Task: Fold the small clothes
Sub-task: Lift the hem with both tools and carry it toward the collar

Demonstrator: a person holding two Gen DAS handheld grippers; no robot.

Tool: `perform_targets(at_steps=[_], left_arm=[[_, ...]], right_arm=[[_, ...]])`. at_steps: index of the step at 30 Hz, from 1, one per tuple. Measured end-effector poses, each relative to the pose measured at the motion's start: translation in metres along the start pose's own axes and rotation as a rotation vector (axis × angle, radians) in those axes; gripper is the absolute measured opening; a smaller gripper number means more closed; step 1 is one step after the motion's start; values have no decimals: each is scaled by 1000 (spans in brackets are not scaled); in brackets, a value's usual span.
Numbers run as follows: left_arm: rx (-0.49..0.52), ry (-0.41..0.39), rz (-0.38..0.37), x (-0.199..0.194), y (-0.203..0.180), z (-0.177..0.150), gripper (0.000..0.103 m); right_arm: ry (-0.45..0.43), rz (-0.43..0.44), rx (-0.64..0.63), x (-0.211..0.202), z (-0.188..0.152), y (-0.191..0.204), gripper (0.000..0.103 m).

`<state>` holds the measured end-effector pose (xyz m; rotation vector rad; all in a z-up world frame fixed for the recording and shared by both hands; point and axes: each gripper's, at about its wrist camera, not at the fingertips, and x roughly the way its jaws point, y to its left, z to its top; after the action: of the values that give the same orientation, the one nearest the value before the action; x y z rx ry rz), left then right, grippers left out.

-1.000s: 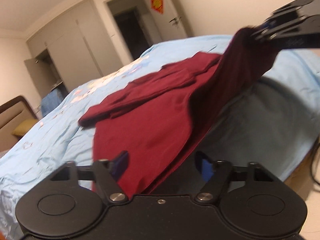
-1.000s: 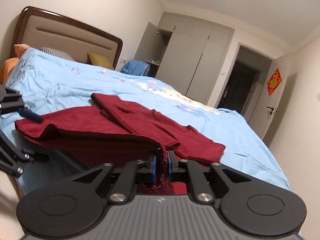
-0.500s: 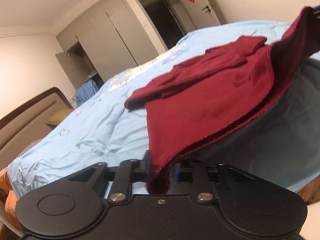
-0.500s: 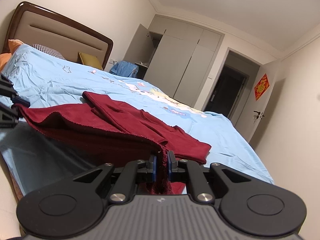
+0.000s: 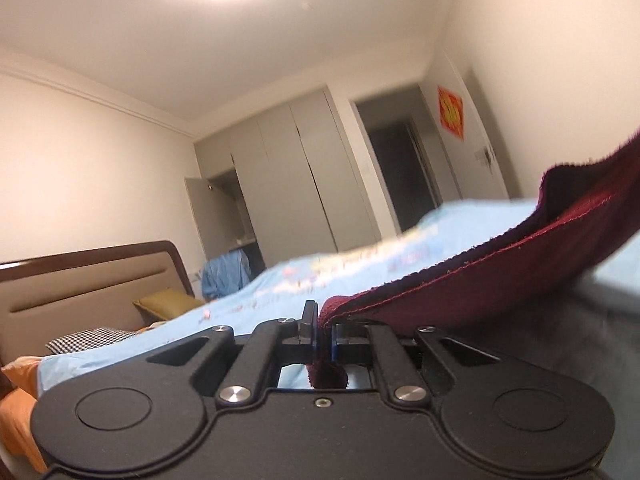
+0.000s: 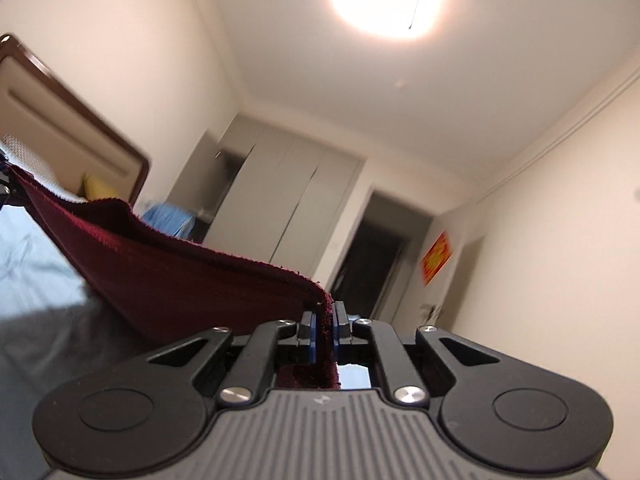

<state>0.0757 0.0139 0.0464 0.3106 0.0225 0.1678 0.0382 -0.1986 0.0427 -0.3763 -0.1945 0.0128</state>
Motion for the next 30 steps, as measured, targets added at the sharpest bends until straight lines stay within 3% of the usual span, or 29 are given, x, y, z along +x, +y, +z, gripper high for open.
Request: perform_targets(at_steps=[6, 15, 17, 24, 30], left_arm=[[-24, -97, -41, -23, 6, 20, 5], [-90, -166, -153, -54, 24, 39, 6], [-97, -141, -179, -50, 26, 39, 6], [-72, -2, -169, -18, 16, 45, 8], [-51, 101, -150, 44, 17, 63, 9]], right_arm=[[-87, -54, -15, -19, 11, -17, 8], [-153, -51, 14, -55, 22, -33, 8], [-133, -42, 5, -54, 20, -34, 8], [-63, -15, -15, -26, 10, -29, 9], [-12, 27, -61, 38, 9, -21, 12]])
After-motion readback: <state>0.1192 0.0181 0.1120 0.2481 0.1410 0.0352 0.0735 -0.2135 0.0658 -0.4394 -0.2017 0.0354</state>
